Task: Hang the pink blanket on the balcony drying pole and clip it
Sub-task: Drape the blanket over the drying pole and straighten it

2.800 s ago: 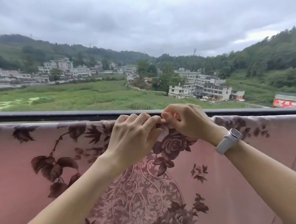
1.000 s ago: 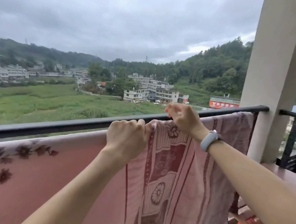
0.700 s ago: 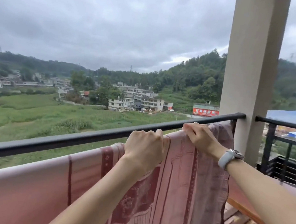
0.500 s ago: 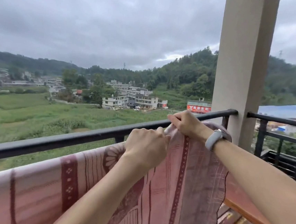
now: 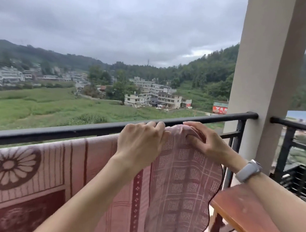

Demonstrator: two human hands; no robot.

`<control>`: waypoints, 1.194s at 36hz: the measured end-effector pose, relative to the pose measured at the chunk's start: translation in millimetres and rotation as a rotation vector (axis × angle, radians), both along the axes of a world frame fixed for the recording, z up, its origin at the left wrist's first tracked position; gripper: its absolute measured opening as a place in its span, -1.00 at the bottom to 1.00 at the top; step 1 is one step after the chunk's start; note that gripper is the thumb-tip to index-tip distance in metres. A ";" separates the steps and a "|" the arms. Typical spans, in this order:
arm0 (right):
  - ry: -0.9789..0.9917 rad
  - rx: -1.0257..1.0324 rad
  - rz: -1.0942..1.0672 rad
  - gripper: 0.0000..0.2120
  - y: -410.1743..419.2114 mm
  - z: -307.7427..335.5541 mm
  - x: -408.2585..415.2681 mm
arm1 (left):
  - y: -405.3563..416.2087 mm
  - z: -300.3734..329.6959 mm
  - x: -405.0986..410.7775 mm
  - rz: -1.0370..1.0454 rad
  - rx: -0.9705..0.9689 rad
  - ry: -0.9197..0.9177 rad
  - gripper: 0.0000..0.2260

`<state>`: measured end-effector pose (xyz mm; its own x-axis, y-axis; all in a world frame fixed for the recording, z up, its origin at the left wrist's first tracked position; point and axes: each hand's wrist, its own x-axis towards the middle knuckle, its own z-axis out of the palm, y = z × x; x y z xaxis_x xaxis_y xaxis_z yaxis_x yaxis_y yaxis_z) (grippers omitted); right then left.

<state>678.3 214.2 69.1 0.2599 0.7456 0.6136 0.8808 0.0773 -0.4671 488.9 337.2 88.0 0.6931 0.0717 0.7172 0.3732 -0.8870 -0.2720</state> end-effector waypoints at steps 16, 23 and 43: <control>0.141 0.103 0.084 -0.88 11.5 15.0 62.6 | 1.7 33.0 24.9 0.484 -0.442 0.199 -0.33; 0.376 -0.066 0.149 -0.58 -18.2 -31.4 80.7 | -14.2 4.5 24.1 0.249 -0.033 -0.301 -0.69; 0.562 0.187 0.399 -0.88 13.4 20.0 32.8 | -10.3 -10.8 -4.9 0.408 0.130 -0.276 -0.58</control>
<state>711.1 227.5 89.1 0.3033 0.7454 0.5936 0.3988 0.4665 -0.7895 484.0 327.0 77.2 0.4110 0.1950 0.8905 0.7559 -0.6189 -0.2134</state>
